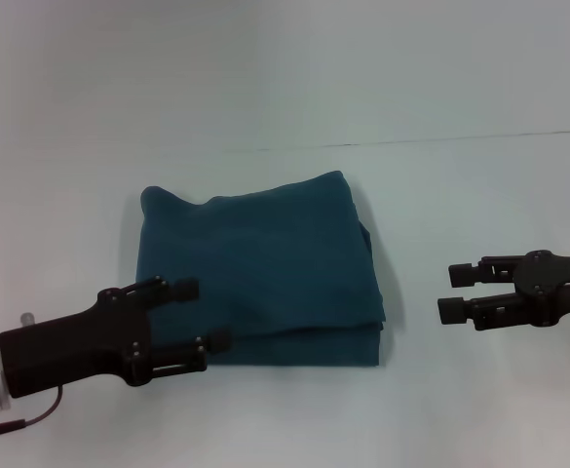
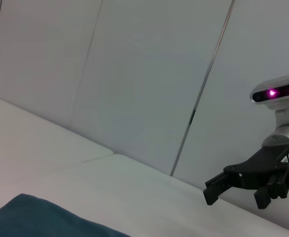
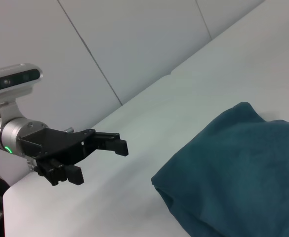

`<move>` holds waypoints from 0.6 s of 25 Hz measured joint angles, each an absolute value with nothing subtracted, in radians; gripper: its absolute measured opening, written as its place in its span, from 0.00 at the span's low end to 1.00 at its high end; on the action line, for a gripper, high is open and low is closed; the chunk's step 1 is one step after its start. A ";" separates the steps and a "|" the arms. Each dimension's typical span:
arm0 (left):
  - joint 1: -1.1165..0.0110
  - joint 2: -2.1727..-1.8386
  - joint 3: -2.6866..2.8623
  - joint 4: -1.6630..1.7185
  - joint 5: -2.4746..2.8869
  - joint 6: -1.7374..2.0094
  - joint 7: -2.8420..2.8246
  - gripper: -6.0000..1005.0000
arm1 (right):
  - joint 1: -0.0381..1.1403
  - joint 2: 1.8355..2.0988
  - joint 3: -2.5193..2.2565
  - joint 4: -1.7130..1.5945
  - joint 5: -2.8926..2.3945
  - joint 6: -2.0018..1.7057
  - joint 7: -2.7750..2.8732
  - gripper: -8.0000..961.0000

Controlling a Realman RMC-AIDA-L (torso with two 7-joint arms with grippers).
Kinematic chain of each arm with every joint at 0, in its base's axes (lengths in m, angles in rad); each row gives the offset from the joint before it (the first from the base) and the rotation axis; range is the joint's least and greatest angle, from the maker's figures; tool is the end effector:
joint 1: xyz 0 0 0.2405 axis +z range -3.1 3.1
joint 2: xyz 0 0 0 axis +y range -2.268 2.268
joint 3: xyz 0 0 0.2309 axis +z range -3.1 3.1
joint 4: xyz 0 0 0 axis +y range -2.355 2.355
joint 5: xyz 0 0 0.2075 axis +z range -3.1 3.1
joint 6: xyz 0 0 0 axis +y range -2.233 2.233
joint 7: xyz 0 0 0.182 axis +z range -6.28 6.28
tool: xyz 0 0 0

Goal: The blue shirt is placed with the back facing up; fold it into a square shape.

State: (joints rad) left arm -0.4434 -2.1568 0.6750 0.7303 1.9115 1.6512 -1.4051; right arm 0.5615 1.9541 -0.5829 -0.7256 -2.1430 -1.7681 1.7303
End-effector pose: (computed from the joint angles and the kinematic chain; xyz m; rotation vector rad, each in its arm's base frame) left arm -0.2119 0.3062 -0.0237 -2.6771 -0.6768 -0.9234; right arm 0.2385 0.3251 0.0378 -2.7692 0.9893 0.6196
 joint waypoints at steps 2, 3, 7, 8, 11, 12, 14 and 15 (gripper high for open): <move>-0.443 -2.157 0.674 0.730 1.912 1.650 -1.406 0.90 | 0.561 1.954 -0.583 -0.726 -2.143 -1.765 1.730 0.94; -0.443 -2.157 0.674 0.730 1.912 1.650 -1.406 0.90 | 0.561 1.953 -0.583 -0.726 -2.143 -1.764 1.730 0.94; -0.443 -2.157 0.673 0.730 1.913 1.652 -1.406 0.90 | 0.563 1.953 -0.583 -0.726 -2.143 -1.764 1.730 0.94; -0.442 -2.156 0.673 0.730 1.914 1.652 -1.406 0.90 | 0.563 1.953 -0.584 -0.726 -2.143 -1.764 1.730 0.94; -0.440 -2.155 0.673 0.730 1.917 1.651 -1.406 0.90 | 0.563 1.953 -0.585 -0.726 -2.143 -1.767 1.730 0.94; -0.439 -2.155 0.673 0.730 1.917 1.651 -1.406 0.90 | 0.563 1.953 -0.585 -0.726 -2.143 -1.767 1.730 0.94; -0.439 -2.155 0.673 0.730 1.917 1.651 -1.407 0.90 | 0.563 1.953 -0.585 -0.726 -2.143 -1.768 1.730 0.94; -0.439 -2.155 0.673 0.730 1.917 1.651 -1.407 0.90 | 0.563 1.953 -0.585 -0.726 -2.143 -1.767 1.730 0.94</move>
State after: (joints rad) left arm -0.4387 -2.1553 0.6734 0.7303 1.9174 1.6507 -1.4066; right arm 0.5629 1.9527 -0.5845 -0.7256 -2.1431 -1.7674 1.7303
